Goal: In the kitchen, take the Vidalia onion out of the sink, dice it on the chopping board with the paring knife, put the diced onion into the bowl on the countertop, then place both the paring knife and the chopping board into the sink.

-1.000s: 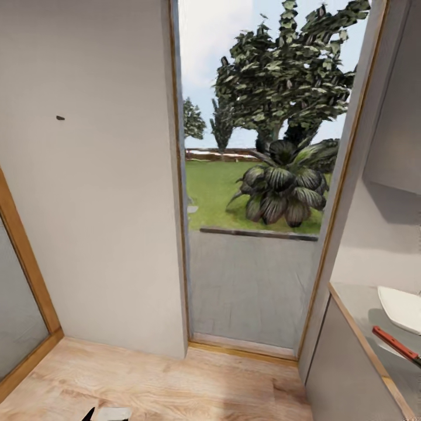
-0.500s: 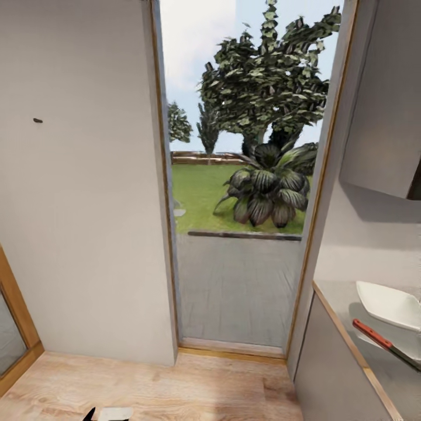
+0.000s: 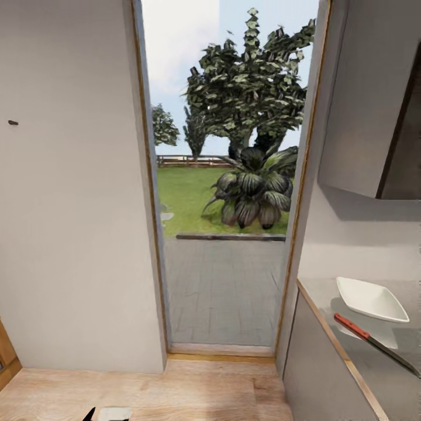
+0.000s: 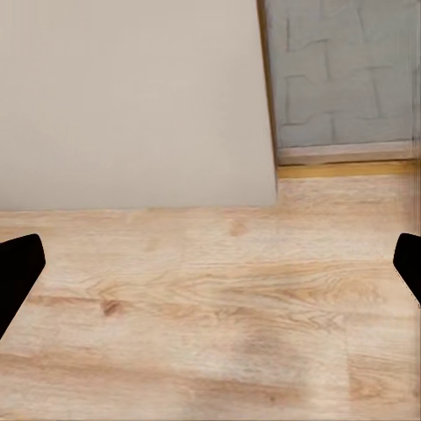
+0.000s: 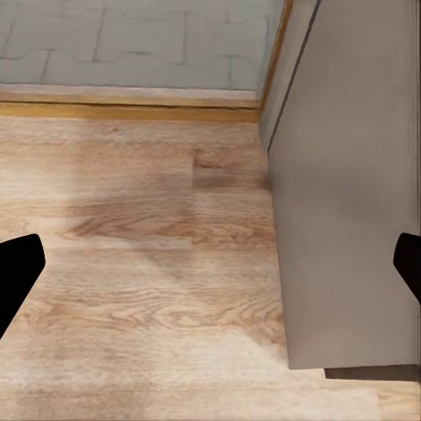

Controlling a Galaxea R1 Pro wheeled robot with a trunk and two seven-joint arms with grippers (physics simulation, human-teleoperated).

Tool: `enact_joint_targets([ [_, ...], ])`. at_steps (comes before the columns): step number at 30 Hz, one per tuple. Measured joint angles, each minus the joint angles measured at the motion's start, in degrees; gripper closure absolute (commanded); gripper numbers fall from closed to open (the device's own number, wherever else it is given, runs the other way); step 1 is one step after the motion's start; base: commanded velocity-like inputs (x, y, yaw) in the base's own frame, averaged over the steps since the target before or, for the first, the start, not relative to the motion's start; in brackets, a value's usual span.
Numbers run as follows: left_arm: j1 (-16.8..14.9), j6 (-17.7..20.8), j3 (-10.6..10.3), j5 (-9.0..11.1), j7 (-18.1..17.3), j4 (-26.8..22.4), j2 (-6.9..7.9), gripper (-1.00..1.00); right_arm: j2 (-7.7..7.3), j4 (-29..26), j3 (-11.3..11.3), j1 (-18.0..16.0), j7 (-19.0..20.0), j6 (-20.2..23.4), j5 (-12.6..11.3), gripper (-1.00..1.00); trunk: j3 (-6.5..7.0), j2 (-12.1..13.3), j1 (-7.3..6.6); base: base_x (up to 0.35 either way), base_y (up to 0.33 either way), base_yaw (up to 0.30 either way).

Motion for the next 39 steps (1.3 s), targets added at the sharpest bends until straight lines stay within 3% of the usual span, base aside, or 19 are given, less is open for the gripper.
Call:
enact_joint_targets([
  [8,0.0,0.0,0.0,0.0,0.0,0.0,-0.02,-1.00,0.00,0.0,0.0,0.0,0.0,0.0,0.0,-1.00,0.51,0.0,0.00,0.000,0.113,-0.166],
  [26,0.0,0.0,0.0,0.0,0.0,0.0,-0.02,-1.00,0.00,0.0,0.0,0.0,0.0,0.0,0.0,-1.00,1.50,0.0,0.00,0.012,0.257,-0.177],
  [39,0.0,0.1,0.0,0.0,0.0,0.0,0.00,-1.00,0.00,0.0,0.0,0.0,0.0,0.0,0.0,-1.00,1.20,0.0,0.00,0.012,0.032,-0.259],
])
